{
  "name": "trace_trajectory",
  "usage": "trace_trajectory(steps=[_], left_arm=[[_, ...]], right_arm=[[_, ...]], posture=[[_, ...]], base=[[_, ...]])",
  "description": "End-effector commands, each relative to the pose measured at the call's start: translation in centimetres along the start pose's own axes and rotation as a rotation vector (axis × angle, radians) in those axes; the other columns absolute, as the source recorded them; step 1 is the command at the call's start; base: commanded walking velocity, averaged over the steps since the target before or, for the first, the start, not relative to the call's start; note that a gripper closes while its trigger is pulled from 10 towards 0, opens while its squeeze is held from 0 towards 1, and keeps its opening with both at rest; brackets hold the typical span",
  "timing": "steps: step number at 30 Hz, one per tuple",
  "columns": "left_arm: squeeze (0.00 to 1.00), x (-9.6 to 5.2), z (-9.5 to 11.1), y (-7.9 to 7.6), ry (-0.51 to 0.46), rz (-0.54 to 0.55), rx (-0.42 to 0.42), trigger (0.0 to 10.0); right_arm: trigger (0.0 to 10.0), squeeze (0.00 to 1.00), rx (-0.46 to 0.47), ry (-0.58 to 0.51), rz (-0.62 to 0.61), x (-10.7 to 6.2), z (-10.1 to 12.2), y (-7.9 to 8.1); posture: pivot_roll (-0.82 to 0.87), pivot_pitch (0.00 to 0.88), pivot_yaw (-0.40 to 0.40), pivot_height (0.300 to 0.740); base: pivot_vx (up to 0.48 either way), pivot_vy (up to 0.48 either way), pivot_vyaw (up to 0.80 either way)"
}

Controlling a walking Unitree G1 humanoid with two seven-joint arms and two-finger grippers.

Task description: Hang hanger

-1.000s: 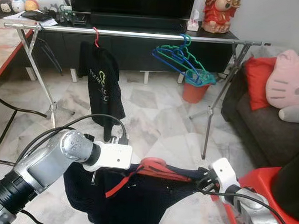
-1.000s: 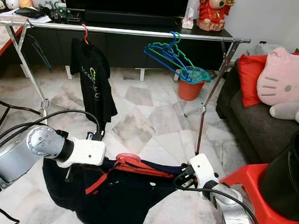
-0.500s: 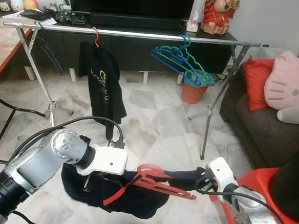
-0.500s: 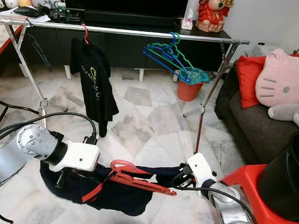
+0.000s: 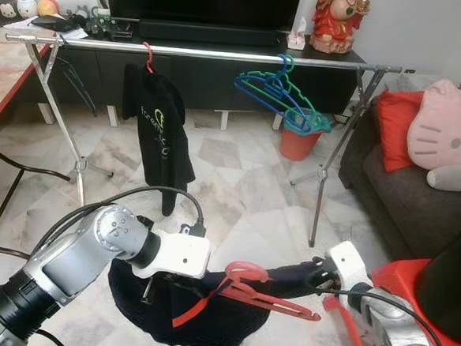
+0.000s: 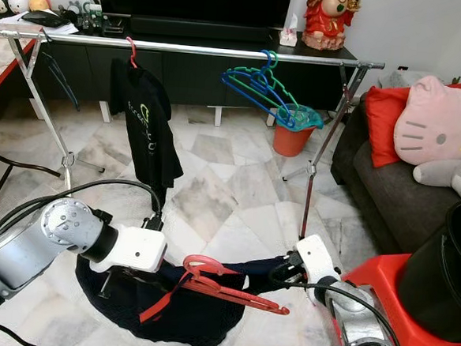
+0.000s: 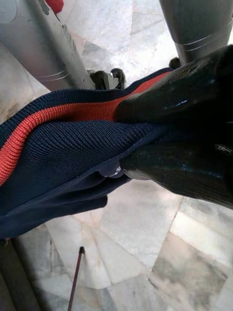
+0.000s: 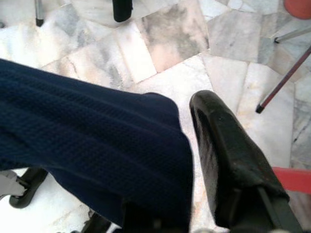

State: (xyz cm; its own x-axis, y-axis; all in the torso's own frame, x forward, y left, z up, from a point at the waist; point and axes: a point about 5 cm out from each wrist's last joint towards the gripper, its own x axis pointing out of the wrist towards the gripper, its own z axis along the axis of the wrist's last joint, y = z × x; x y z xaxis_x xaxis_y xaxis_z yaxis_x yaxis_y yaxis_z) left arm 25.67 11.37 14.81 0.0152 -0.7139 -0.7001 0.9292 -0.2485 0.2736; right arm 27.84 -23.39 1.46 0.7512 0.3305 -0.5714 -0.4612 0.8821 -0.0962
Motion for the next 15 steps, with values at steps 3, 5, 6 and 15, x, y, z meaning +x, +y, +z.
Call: trace_trajectory(steps=[3,5,6,15], left_arm=[[0.0,0.0,0.4,0.0,-0.001,-0.012,0.016,10.0],[0.0,0.1,0.5,0.0,-0.002,-0.021,0.017,10.0],[0.0,0.1,0.5,0.0,-0.002,-0.022,0.017,10.0],[0.0,1.0,1.0,-0.2,-0.025,-0.029,0.016,10.0]], right_arm=[[10.0,1.0,0.012,0.012,-0.03,-0.8,0.1,-1.5],[10.0,1.0,0.002,0.023,0.008,-0.9,0.2,-1.8],[10.0,1.0,-0.003,0.025,0.02,-0.9,0.2,-1.8],[10.0,1.0,-0.072,0.043,0.268,-2.0,0.3,-1.4]], posture=[[0.01,0.0,-0.099,0.74],[0.01,0.0,-0.099,0.74],[0.01,0.0,-0.099,0.74],[0.0,0.0,-0.101,0.74]], base=[[0.0,0.0,0.0],[0.0,0.0,0.0],[0.0,0.0,0.0],[0.0,0.0,0.0]])
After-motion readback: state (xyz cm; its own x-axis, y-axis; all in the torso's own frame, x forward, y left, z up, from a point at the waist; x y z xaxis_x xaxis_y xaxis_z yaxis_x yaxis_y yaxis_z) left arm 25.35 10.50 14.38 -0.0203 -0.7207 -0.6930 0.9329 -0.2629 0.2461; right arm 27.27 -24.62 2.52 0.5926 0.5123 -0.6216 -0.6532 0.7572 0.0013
